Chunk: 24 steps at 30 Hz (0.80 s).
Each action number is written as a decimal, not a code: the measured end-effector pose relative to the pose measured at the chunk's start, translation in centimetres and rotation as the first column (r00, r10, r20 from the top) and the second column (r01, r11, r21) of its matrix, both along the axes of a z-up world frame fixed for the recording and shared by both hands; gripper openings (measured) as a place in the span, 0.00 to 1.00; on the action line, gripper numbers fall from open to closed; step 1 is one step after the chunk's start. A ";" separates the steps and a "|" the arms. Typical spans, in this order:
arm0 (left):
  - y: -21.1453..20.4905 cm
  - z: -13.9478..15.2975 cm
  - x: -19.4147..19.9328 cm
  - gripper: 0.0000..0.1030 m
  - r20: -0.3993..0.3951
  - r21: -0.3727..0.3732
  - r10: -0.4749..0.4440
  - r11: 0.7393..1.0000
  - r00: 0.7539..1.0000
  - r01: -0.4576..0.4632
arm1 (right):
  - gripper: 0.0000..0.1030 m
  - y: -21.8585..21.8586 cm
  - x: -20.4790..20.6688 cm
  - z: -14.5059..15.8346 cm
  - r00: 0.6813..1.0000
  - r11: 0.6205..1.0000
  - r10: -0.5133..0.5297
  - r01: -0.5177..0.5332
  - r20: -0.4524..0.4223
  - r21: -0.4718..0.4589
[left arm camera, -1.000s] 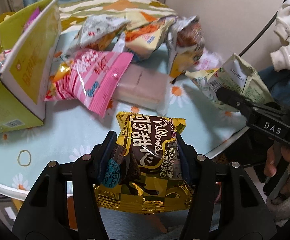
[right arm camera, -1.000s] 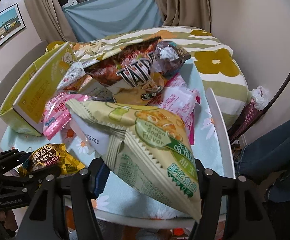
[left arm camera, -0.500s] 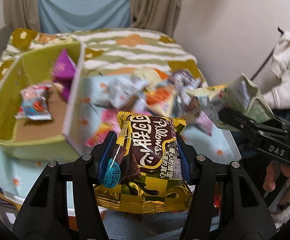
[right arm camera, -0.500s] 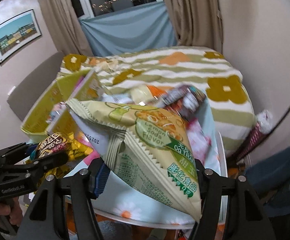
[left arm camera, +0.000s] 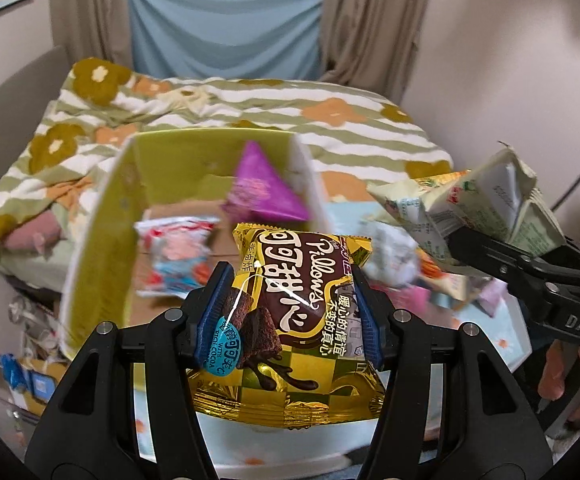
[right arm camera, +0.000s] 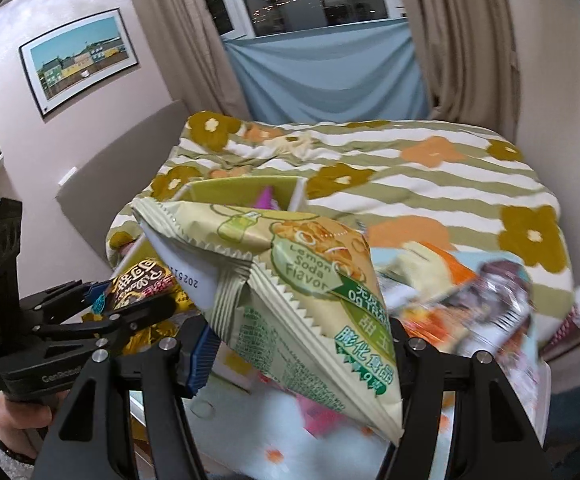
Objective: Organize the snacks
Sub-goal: 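Carry both bags over the box and open both tools to drop them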
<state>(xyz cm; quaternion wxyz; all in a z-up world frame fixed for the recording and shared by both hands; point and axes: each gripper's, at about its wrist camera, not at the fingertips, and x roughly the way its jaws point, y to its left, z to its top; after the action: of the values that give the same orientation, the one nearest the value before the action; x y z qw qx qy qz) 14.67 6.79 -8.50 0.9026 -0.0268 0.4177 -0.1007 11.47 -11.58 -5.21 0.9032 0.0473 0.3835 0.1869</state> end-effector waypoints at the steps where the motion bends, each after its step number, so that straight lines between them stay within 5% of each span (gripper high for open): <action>1: 0.7 -0.3 0.5 0.54 -0.005 0.000 0.008 1.000 1.000 -0.008 | 0.58 0.6 0.5 0.0 1.000 1.000 0.003 -0.003 -0.002 -0.002; 11: 7.0 -6.0 4.9 0.54 -0.104 0.031 0.029 0.999 0.994 -0.026 | 0.58 8.1 5.5 -2.1 0.996 1.000 -0.003 0.000 -0.094 -0.030; 12: 7.4 -6.5 5.0 0.58 -0.112 0.022 0.026 0.999 0.993 -0.024 | 0.58 8.7 5.7 -2.4 0.995 0.999 -0.005 0.002 -0.103 -0.034; 15: 8.0 -7.3 4.9 1.00 -0.133 -0.001 0.015 1.000 0.991 -0.016 | 0.58 9.6 5.8 -3.0 0.993 0.999 -0.012 0.006 -0.119 -0.046; 24: 9.4 -6.1 3.0 1.00 -0.122 -0.028 0.058 0.998 0.991 -0.062 | 0.59 10.3 5.9 -3.3 0.987 1.000 -0.007 0.003 -0.158 -0.024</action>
<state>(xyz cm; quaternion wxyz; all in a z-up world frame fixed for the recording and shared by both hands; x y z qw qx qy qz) 17.66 16.23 -14.65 0.8778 -0.0596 0.4689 -0.0781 17.41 -1.31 -8.46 0.8709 0.0523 0.4559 0.1758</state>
